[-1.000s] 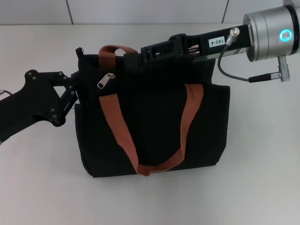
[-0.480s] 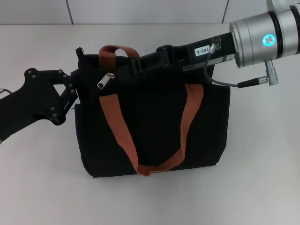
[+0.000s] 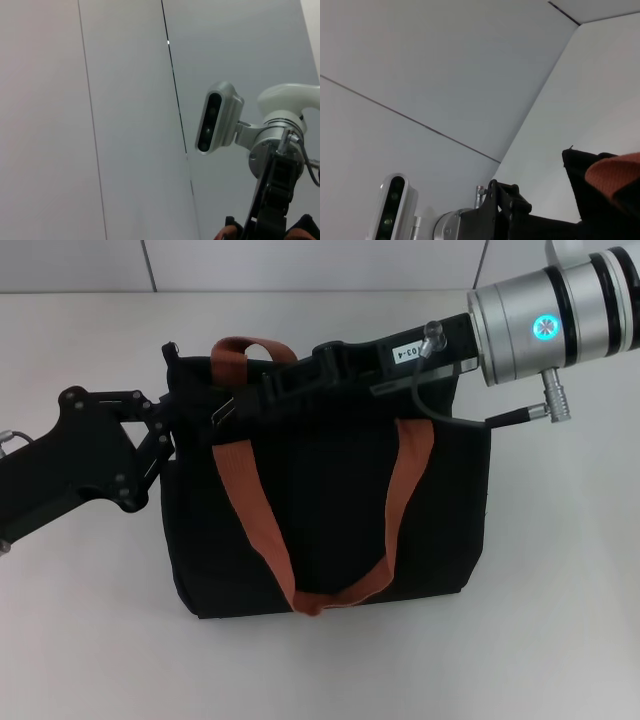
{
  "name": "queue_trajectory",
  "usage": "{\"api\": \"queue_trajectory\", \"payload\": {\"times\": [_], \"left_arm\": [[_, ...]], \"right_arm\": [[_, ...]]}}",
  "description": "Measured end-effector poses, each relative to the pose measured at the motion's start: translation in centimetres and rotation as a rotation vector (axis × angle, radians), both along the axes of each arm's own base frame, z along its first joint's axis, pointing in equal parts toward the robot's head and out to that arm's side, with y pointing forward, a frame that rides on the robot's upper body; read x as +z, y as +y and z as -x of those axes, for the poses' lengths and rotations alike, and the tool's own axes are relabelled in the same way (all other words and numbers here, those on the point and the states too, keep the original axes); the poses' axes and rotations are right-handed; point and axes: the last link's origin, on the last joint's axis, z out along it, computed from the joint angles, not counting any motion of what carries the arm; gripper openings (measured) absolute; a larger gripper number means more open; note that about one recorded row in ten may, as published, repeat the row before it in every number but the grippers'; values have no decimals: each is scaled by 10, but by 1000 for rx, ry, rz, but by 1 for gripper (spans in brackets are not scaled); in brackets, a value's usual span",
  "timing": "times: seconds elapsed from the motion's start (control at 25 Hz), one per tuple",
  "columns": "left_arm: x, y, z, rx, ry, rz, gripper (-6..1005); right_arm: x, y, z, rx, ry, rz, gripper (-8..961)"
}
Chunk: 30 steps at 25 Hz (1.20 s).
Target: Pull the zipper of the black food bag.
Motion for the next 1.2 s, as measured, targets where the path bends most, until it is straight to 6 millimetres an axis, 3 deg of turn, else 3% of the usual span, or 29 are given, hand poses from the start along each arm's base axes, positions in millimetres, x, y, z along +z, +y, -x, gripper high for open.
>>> {"api": "queue_trajectory", "payload": {"times": [1.2], "left_arm": [[3,8,-17,-78,-30,7,50]], "right_arm": [[-8,1,0,-15,-9,-1,420]]}}
